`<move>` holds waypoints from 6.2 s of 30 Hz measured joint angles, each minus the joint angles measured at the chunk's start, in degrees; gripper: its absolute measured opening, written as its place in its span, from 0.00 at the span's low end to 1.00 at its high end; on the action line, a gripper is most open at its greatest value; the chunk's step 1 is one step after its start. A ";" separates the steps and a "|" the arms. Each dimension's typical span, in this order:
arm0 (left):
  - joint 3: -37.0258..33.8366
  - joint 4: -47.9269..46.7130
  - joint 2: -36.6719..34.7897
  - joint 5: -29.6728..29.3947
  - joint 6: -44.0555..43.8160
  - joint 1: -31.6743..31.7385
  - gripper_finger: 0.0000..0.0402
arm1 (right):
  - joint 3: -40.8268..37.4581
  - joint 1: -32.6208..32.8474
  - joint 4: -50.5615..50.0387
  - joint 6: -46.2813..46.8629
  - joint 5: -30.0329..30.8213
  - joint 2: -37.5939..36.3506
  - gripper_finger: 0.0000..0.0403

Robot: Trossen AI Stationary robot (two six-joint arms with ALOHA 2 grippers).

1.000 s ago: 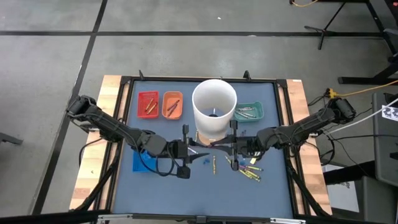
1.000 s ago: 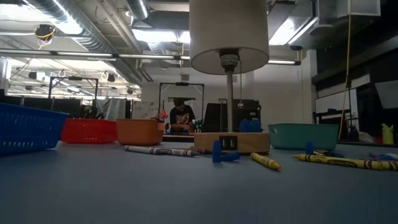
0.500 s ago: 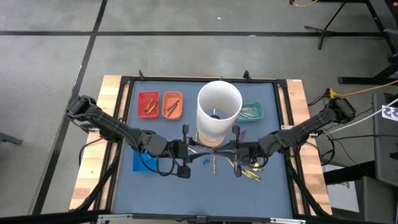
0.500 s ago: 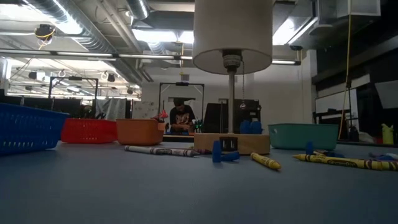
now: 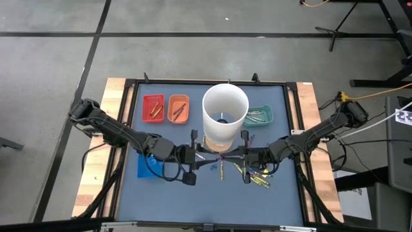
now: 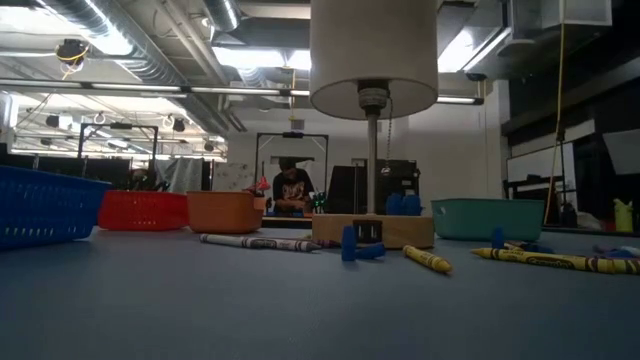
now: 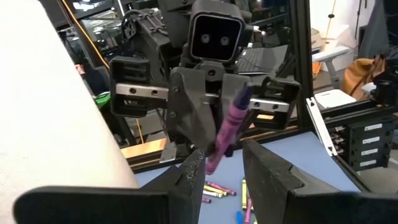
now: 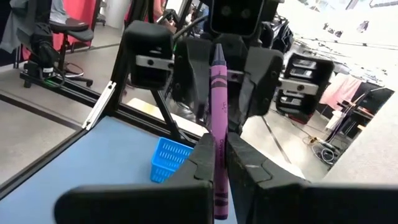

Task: Sort crayons
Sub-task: Put the violet crayon into the orange bin

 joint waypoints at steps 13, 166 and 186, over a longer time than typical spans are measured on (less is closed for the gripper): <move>0.00 2.76 0.00 8.82 0.09 2.67 0.23 | 0.00 0.00 1.53 0.02 0.04 0.00 0.05; -0.02 -61.14 -1.53 -9.29 -30.57 38.85 0.22 | 0.00 0.00 -82.84 20.64 -9.59 10.62 0.41; -0.02 -61.12 -1.53 -9.30 -30.56 38.85 0.22 | 0.00 0.00 -82.75 19.37 -7.62 17.57 0.41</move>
